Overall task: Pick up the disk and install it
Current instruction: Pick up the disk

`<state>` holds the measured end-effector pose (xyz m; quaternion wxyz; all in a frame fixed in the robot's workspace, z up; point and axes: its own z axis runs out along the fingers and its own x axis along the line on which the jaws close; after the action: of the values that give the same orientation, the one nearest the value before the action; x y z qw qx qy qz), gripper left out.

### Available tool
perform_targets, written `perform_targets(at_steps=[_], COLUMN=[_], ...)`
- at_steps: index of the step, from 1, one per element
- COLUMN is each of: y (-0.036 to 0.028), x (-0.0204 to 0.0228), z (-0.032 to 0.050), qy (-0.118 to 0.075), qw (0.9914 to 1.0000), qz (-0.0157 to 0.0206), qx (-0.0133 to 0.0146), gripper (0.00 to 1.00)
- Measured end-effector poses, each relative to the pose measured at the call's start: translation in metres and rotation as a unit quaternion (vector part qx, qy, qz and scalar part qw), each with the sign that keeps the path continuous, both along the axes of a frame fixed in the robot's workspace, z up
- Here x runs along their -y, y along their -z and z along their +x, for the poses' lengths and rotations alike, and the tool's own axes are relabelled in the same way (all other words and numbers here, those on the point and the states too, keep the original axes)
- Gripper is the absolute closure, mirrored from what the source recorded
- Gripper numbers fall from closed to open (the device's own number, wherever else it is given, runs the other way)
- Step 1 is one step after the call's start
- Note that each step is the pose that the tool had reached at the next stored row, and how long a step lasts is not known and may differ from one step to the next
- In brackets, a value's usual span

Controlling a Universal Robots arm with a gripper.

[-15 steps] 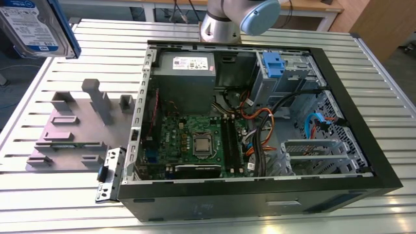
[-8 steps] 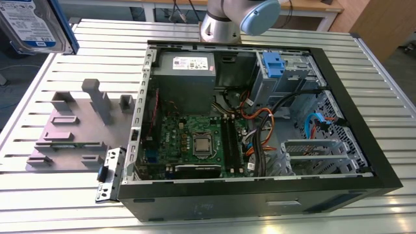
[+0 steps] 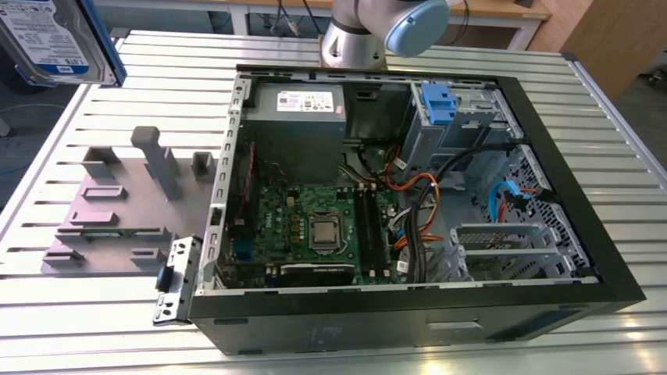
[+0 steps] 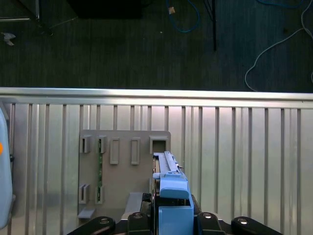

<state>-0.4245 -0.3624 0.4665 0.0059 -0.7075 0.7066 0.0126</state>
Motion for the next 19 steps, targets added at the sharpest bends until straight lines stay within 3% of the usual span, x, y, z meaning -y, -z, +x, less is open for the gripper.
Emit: perform_targets(at_steps=[4, 6, 19], y=[-0.0007, -0.0062, -0.0097], x=[0.0000, 0.0000, 0.0000], z=[0.0000, 0.0000, 0.0000], qy=[0.000, 0.000, 0.000], qw=[1.00000, 1.00000, 1.00000], qz=[0.0000, 0.0000, 0.0000], qx=[0.0000, 0.0000, 0.0000], gripper=[0.63, 0.63, 0.63])
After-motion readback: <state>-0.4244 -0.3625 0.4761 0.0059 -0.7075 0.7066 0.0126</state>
